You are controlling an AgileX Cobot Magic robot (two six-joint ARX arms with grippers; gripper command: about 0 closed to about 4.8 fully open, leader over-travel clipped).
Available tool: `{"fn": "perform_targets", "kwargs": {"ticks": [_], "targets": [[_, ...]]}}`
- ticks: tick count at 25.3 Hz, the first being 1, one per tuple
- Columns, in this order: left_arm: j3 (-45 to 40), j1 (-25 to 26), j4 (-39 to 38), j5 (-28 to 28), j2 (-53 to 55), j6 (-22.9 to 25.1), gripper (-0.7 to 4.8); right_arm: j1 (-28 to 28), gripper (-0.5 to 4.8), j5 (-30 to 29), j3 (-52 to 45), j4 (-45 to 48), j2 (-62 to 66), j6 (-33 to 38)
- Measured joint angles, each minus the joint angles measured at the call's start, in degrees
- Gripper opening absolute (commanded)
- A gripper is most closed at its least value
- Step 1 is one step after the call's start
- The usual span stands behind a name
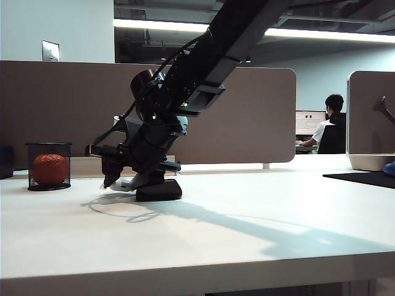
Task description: Find the wireless headphone case on the desktop and place it on the left side of the phone.
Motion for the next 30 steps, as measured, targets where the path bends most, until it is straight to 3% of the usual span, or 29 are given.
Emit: {"fn": "perform_targets", "kwargs": {"ticks": [12, 23, 26, 30], "targets": [[0.00, 0.00, 0.00, 0.02, -0.02, 0.02, -0.06, 0.48, 2.18, -0.28, 0.11, 0.46, 0.39, 0.02], [-0.02, 0.00, 0.00, 0.00, -0.02, 0.02, -0.06, 0.50, 2.90, -0.28, 0.13, 0.85, 0.39, -0.20], [-0.02, 0.00, 0.00, 0.00, -0.02, 0.00, -0.06, 0.50, 3.48, -0.31, 0.35, 0.52, 0.39, -0.24], [0.00, 0.00, 0.00, 0.00, -0.02, 0.02, -0.06, 0.52, 3.47, -0.33, 3.78, -0.31, 0.59, -0.26]]}}
